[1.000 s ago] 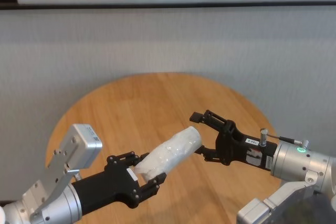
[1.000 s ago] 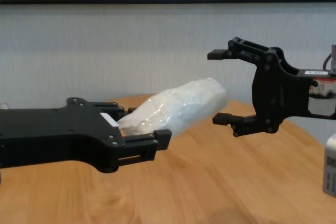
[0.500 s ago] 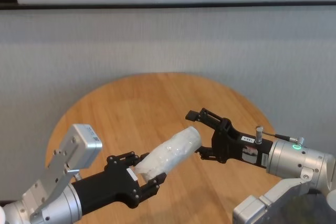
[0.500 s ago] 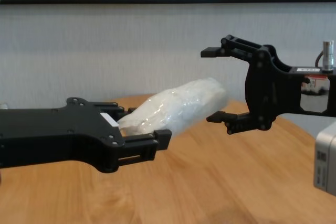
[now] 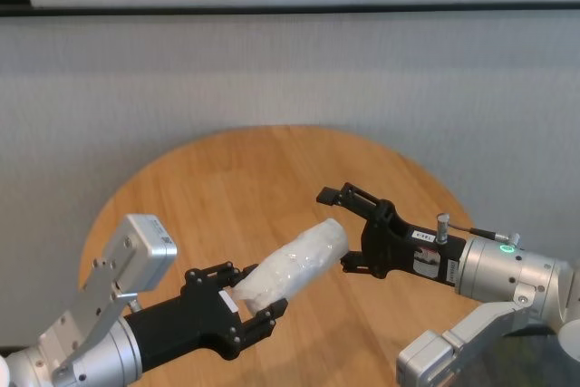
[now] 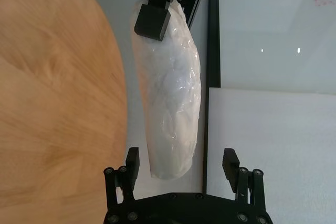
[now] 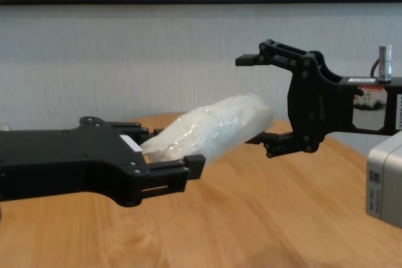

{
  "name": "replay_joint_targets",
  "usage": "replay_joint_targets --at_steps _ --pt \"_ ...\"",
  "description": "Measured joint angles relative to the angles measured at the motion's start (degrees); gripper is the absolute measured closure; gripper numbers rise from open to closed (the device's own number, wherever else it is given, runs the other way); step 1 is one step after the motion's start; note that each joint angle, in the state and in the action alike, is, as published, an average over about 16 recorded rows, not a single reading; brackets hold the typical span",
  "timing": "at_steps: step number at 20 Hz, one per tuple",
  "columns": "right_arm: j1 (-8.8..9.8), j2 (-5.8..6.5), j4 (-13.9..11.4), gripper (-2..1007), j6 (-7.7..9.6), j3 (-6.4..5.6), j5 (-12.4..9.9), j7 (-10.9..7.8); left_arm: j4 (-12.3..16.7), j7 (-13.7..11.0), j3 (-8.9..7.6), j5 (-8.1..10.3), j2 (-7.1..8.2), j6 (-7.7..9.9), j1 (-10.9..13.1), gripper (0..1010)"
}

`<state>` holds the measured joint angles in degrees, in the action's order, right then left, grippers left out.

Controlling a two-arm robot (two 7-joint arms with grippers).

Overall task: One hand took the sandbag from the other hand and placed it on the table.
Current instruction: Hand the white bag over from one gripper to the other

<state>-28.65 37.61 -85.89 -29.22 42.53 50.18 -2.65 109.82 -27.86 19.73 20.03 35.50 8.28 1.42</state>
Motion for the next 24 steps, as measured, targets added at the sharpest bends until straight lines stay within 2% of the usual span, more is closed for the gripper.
replay_joint_targets --at_steps 14,24 --pt "-1.37 -1.19 1.51 4 -0.7 0.93 -1.13 -1.5 0.0 0.0 0.0 0.0 0.0 0.0 0.0 452" --pt "-1.48 -1.14 1.21 4 -0.64 1.04 -1.97 -2.38 0.0 0.0 0.0 0.0 0.0 0.0 0.0 452"
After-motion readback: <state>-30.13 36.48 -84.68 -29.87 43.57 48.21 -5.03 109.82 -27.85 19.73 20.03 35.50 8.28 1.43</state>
